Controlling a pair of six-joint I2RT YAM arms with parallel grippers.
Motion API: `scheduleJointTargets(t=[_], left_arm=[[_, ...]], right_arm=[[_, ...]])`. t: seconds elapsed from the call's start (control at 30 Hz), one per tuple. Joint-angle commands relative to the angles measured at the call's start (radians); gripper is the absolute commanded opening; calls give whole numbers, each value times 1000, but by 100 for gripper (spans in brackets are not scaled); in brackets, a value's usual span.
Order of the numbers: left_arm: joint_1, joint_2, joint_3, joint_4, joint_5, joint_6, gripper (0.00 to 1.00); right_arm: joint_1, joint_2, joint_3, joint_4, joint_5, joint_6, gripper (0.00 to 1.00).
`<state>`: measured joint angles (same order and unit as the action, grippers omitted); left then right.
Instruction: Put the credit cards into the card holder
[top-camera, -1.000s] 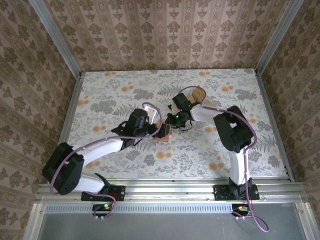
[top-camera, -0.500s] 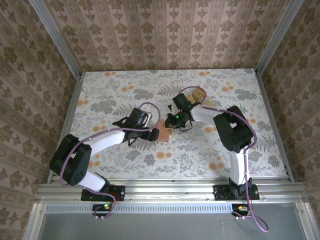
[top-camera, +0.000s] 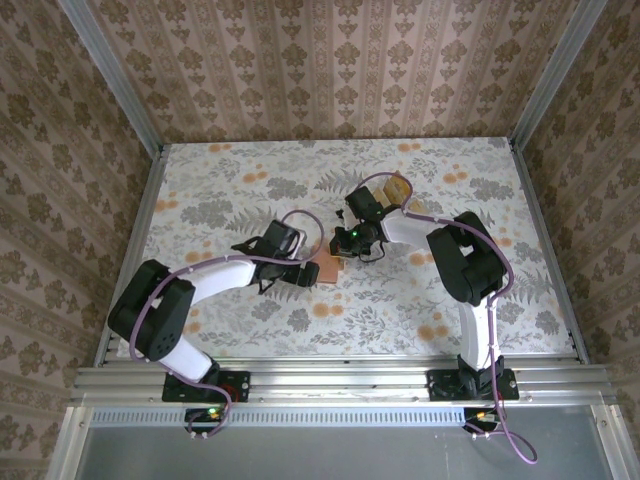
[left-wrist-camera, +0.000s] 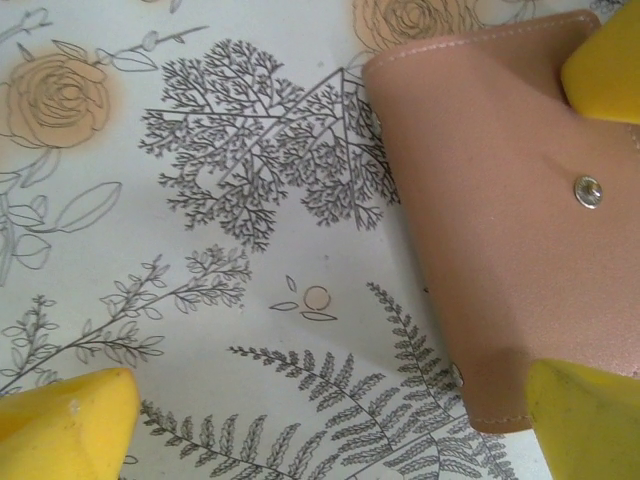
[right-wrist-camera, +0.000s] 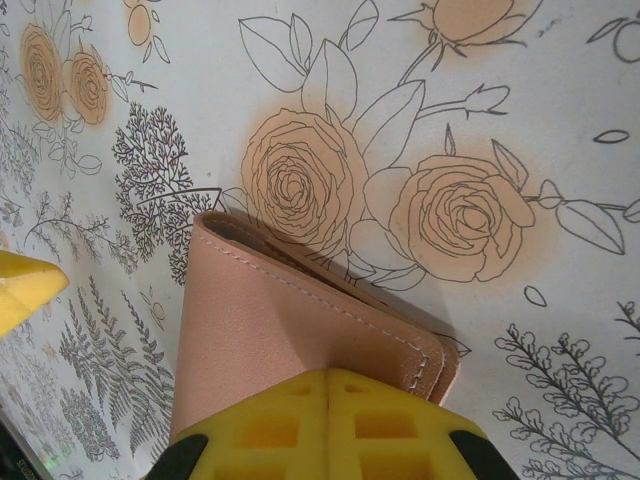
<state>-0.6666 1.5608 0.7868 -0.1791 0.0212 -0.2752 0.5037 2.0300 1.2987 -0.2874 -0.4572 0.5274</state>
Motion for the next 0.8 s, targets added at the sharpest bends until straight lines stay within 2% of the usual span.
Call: scheduleJointTargets(t=[0.0, 0.37, 0.57, 0.77], left_arm=[[-17, 28, -12, 0, -18, 24, 100], [-43, 80, -15, 6, -64, 5, 98], [-46, 89, -44, 42, -53, -25, 97], [-48, 94, -67, 74, -47, -50, 97]], right_arm=[[-5, 26, -5, -55, 57, -7, 6], [-5, -8, 20, -83, 58, -13, 7], [-13, -157, 37, -154, 121, -31, 26], [-9, -231, 38, -302, 231, -61, 36]])
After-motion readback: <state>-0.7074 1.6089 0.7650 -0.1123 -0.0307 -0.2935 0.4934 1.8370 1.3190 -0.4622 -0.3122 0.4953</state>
